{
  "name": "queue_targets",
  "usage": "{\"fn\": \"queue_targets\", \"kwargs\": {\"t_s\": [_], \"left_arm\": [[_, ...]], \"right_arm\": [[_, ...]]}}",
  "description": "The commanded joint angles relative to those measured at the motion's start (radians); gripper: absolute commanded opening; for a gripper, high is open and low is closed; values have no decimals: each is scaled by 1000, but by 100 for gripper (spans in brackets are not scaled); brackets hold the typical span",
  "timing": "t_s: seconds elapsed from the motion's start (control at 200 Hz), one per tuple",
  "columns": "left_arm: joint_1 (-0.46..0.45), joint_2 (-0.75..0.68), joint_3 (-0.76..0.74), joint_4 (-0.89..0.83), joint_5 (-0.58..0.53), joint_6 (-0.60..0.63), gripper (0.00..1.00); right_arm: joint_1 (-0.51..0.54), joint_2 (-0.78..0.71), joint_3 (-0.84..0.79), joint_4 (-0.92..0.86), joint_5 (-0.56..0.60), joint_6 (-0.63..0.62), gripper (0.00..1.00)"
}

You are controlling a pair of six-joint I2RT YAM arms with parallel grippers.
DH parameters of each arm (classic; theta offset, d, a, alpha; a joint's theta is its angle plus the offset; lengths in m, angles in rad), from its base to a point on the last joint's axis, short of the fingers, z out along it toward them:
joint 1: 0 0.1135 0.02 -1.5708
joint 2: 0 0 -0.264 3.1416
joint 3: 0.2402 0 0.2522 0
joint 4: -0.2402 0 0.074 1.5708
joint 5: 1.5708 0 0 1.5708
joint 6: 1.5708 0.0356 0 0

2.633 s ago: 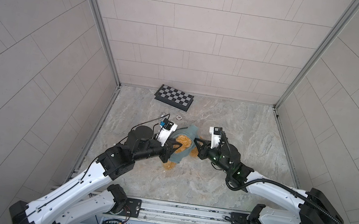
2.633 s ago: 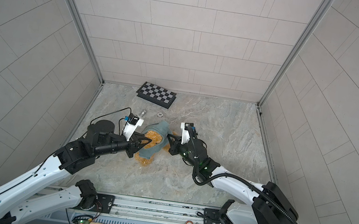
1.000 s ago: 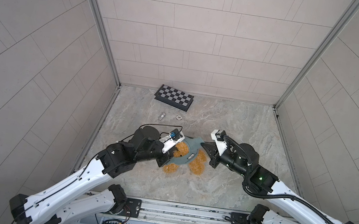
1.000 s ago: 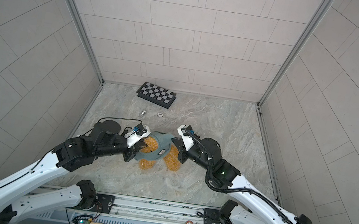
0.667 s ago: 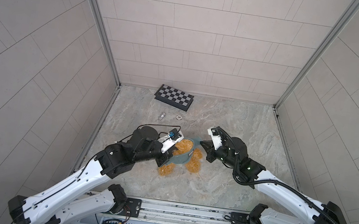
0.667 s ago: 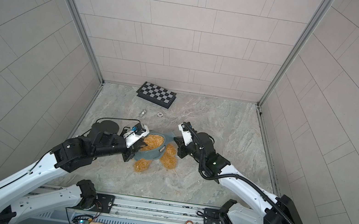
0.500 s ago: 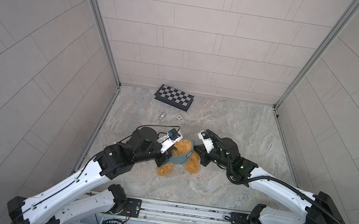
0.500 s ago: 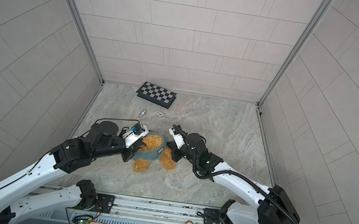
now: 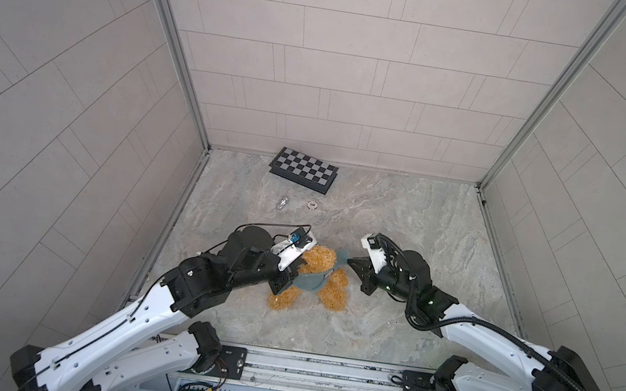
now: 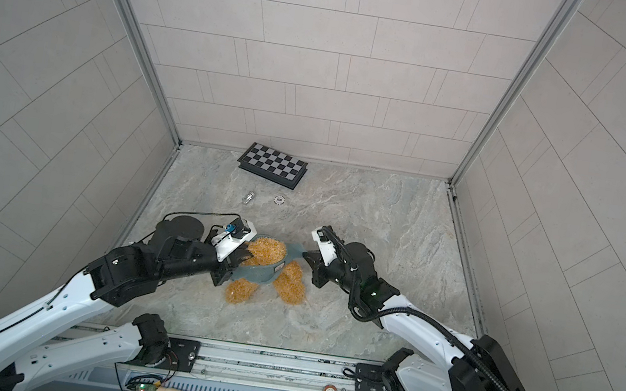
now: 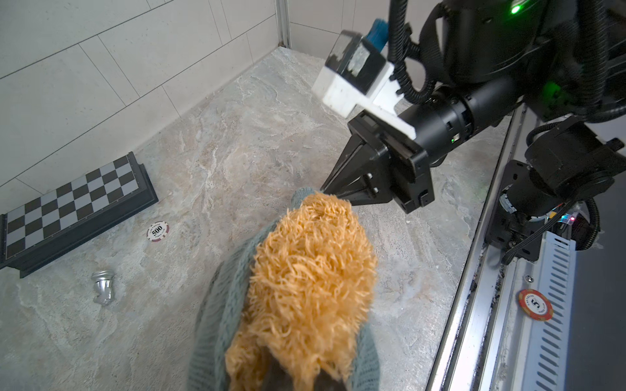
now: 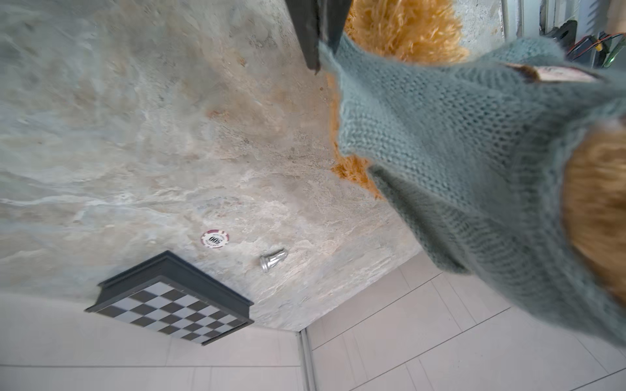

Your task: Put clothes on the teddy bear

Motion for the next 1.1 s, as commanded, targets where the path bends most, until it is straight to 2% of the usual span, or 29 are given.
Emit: {"fn": "queue_targets", "kwargs": {"t_s": [0.0,0.12,0.195,0.235,0.265,0.335,0.375,0.416,0.521,0.621,0.691,0.911,0.986,1.091], "left_arm": [[4,-70,36,96,3,-16,0],[4,-83,38,99,7,-16,0],[5,-74,47,76,13,-1,0],[5,-69,46,68,18,6,0],[4,-65,46,60,21,12,0],[4,-50,50,26,23,35,0],[4,-42,53,6,29,46,0],[4,-37,50,-5,29,55,0],[-2,-24,48,-28,18,77,0],[-30,-15,45,-31,-7,96,0],[-46,-5,52,-32,-11,103,0],[-56,0,48,-1,32,103,0],[-56,2,48,3,51,102,0],[-57,-1,44,-5,48,105,0]], "right_arm": [[18,12,-21,-96,96,-68,0],[101,-65,-20,-141,99,-157,0],[108,-195,-39,-188,109,-173,0],[112,-304,-43,-216,131,-185,13],[120,-393,-40,-243,159,-200,29],[157,-553,-4,-328,246,-276,56],[175,-603,34,-381,275,-327,65],[187,-620,69,-421,289,-373,69],[232,-554,162,-427,223,-492,74],[294,-386,250,-436,191,-649,75],[299,-279,332,-482,150,-720,74],[294,-124,434,-508,66,-816,72],[289,-68,460,-514,51,-832,69],[290,-37,483,-517,16,-836,58]]}}
